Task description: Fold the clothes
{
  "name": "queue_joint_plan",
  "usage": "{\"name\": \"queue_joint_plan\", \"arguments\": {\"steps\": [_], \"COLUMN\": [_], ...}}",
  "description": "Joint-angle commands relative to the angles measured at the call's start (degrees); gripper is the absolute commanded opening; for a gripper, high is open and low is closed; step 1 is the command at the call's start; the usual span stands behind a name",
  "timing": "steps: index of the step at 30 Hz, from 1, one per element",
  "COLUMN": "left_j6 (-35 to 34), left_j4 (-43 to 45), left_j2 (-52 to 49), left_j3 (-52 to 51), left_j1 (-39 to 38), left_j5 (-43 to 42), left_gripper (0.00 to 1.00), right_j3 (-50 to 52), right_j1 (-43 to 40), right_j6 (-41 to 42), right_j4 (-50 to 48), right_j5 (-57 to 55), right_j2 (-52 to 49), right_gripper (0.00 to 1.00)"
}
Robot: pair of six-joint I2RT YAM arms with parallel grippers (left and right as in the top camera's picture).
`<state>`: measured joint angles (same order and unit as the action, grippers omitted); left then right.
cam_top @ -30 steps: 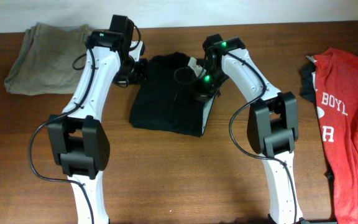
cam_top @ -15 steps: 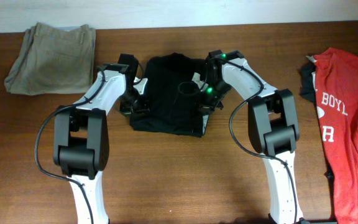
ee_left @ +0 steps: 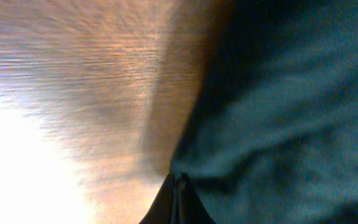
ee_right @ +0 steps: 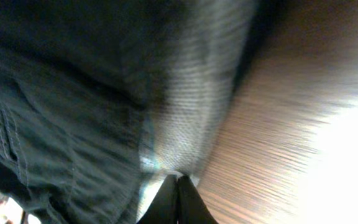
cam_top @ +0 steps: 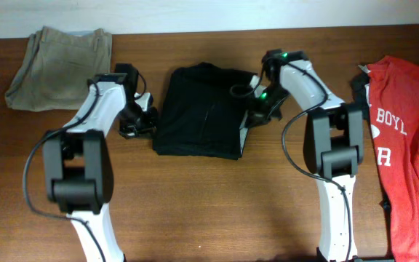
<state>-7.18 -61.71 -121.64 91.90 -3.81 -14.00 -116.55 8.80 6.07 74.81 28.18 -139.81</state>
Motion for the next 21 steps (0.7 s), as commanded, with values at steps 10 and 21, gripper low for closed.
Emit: {"name": "queue_joint_plan", "arguments": {"steps": [10, 21], "left_j6": [-4.39, -9.94], "left_j4": [6.99, 9.27], "left_j2": [16.90, 4.28], "left_j3": [0.22, 0.07], "left_j1": [-10.56, -18.16], "left_j5": [-0.85, -4.74], "left_gripper": [0.01, 0.01], "right_j3": [-17.25, -16.46], "right_j1": [-0.57, -0.52], "right_j6": [1.97, 1.70], "right_j4": [-4.85, -7.58], "right_j5": [-5.70, 7.89], "right_j2": [3.93, -2.38], "right_gripper": [0.25, 0.04]}}
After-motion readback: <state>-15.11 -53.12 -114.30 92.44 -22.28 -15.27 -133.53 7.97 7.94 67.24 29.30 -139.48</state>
